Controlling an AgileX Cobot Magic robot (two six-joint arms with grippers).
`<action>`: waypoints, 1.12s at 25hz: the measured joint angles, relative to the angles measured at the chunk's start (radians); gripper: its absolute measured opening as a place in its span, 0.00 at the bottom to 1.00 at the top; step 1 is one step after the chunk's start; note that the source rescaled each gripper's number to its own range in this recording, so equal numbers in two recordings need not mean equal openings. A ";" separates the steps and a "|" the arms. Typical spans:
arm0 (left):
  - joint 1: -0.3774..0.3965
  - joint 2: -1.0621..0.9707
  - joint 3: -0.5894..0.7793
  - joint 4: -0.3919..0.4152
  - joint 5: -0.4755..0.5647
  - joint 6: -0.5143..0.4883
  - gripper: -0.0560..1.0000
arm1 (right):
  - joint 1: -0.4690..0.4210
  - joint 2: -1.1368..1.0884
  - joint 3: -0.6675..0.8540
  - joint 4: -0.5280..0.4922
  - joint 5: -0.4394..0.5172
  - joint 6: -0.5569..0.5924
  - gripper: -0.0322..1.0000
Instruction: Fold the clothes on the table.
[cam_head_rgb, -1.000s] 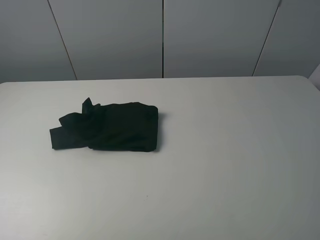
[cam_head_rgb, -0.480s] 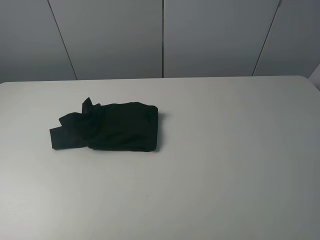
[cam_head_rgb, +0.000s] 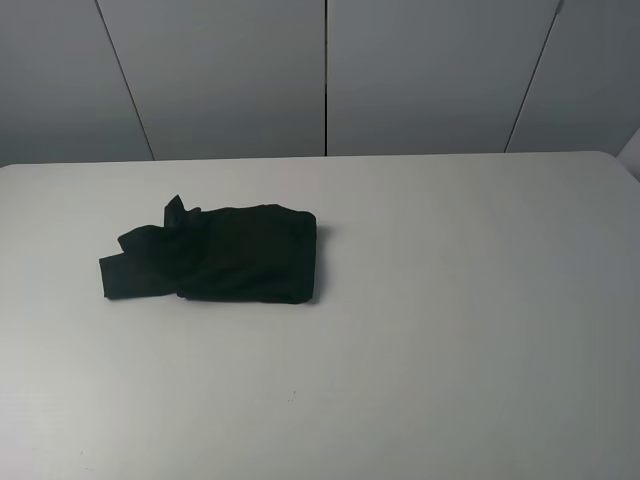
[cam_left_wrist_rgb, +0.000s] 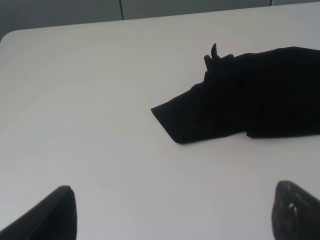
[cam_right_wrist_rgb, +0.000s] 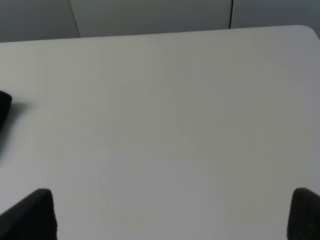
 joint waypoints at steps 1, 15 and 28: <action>0.000 0.000 0.000 0.000 0.000 0.000 1.00 | 0.000 0.000 0.000 0.000 0.000 0.000 1.00; 0.000 0.000 0.000 0.000 0.000 -0.021 1.00 | 0.000 0.000 0.000 0.011 0.000 -0.042 1.00; 0.000 0.000 0.000 0.000 0.000 -0.026 1.00 | 0.000 0.000 0.000 0.012 0.002 -0.042 1.00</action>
